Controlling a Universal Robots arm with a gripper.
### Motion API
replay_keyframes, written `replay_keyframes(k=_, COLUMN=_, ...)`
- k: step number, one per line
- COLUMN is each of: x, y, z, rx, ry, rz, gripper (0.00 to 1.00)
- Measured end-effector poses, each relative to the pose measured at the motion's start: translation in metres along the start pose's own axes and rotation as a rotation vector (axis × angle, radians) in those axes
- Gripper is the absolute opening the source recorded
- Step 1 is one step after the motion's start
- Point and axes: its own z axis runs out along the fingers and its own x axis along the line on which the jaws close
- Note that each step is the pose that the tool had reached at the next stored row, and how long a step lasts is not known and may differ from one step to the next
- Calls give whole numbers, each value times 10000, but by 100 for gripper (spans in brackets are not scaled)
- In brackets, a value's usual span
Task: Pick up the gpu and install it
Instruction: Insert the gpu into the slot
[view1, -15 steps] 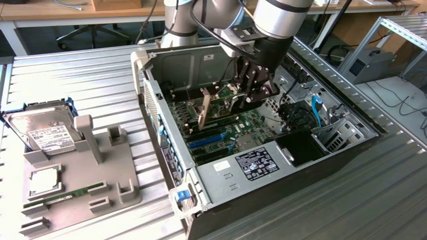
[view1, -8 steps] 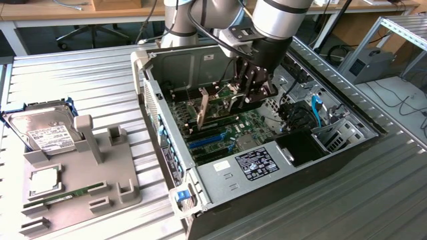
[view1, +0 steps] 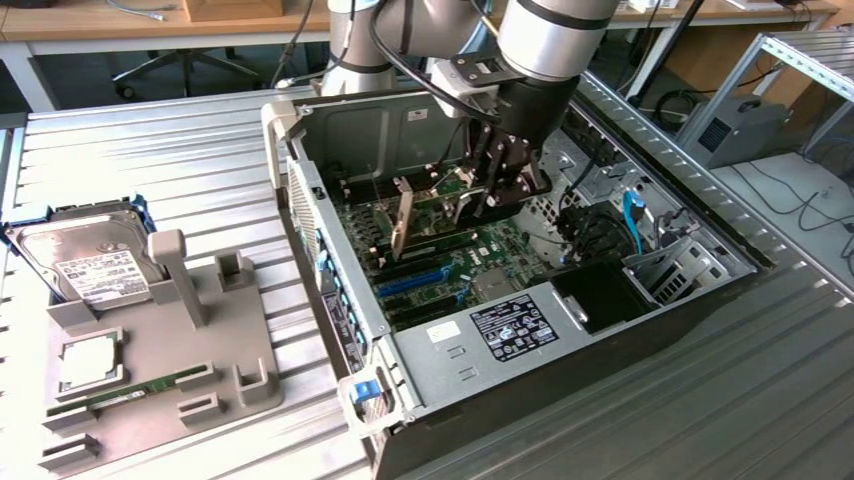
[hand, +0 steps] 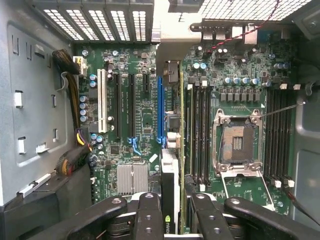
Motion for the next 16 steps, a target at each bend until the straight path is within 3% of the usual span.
replay_keyframes(k=16, x=14, y=3, z=227, rx=-1, ry=-3, rz=1, gripper=27)
